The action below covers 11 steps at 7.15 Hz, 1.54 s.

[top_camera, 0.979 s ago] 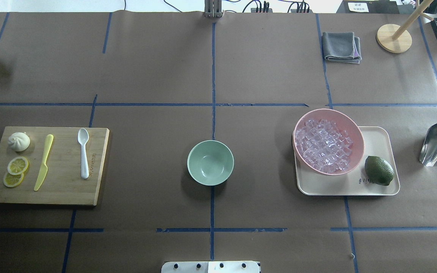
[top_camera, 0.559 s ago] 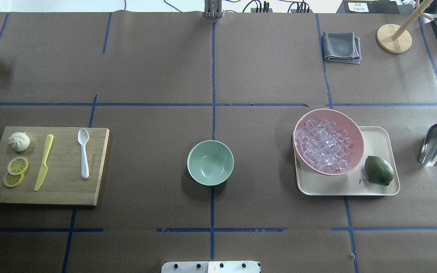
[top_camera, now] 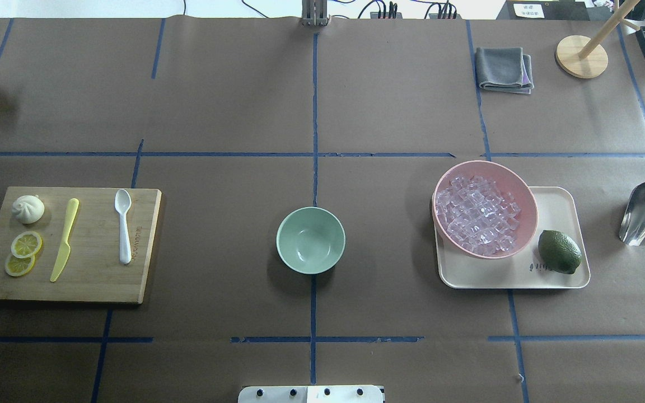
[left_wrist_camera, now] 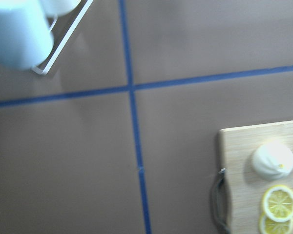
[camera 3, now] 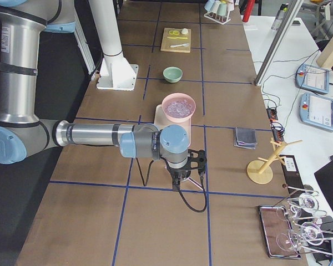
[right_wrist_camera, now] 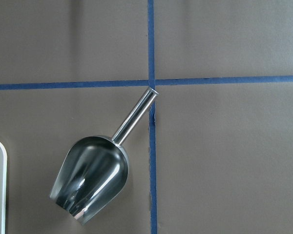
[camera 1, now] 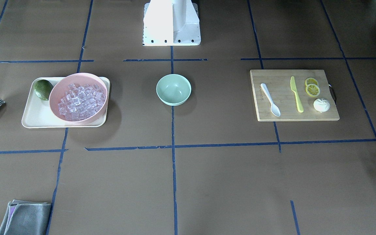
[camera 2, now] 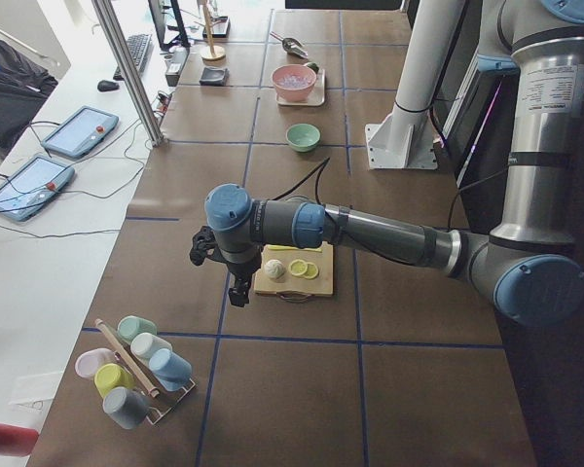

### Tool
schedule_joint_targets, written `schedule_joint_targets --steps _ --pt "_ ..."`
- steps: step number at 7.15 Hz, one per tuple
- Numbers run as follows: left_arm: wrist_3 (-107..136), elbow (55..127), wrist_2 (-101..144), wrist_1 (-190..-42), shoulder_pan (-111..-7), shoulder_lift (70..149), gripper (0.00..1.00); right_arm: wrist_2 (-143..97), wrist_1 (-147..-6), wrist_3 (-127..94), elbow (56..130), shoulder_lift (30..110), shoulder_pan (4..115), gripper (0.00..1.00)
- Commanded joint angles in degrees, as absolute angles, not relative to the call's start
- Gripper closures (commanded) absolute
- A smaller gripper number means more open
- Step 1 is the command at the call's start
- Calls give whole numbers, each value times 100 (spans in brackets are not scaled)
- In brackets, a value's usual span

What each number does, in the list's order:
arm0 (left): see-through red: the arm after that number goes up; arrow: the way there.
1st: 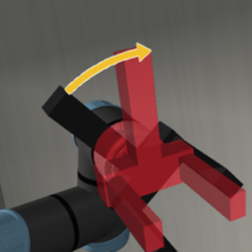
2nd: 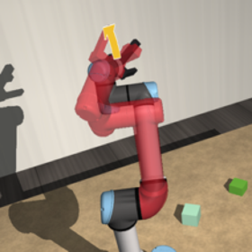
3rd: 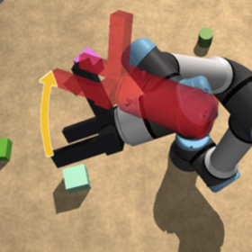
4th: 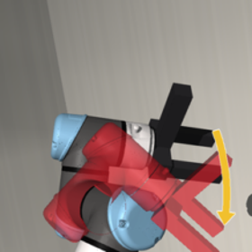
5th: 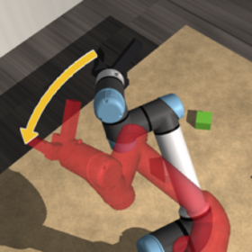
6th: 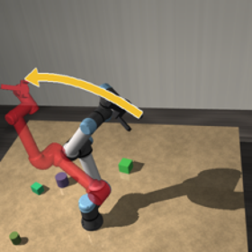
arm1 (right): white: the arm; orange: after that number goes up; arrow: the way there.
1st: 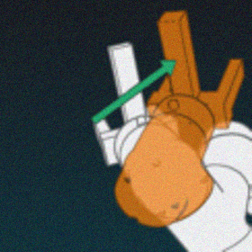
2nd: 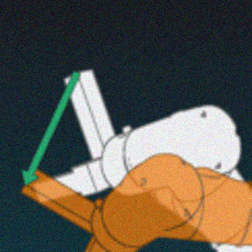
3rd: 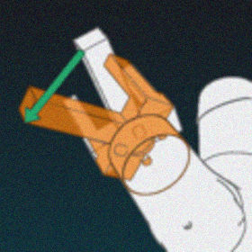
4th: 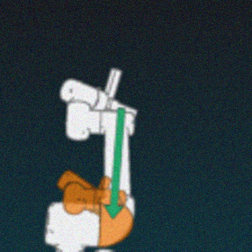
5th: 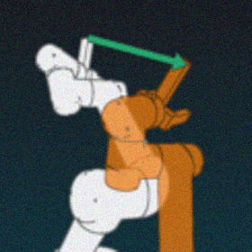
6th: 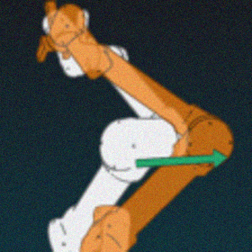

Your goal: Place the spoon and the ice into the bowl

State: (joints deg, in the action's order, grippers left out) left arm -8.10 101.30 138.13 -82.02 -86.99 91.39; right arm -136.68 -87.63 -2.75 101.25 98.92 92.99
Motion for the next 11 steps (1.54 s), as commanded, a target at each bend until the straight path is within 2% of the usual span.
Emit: schedule_joint_targets --steps 1,3,7,11 --pt "-765 10151 13834 -8402 -8596 9325 0 -13676 -8789 -273 10186 9879 9273 0" --pt "-51 10291 13816 -8411 -8211 9386 0 -13658 -8781 -299 10213 9739 9097 0" --pt "4166 11406 13055 -8701 -6508 9369 0 -13746 -8771 -308 10204 9765 9097 0" --pt "6921 11355 11692 -9799 -4794 9430 0 -14036 -8771 -299 10204 9756 9097 0"
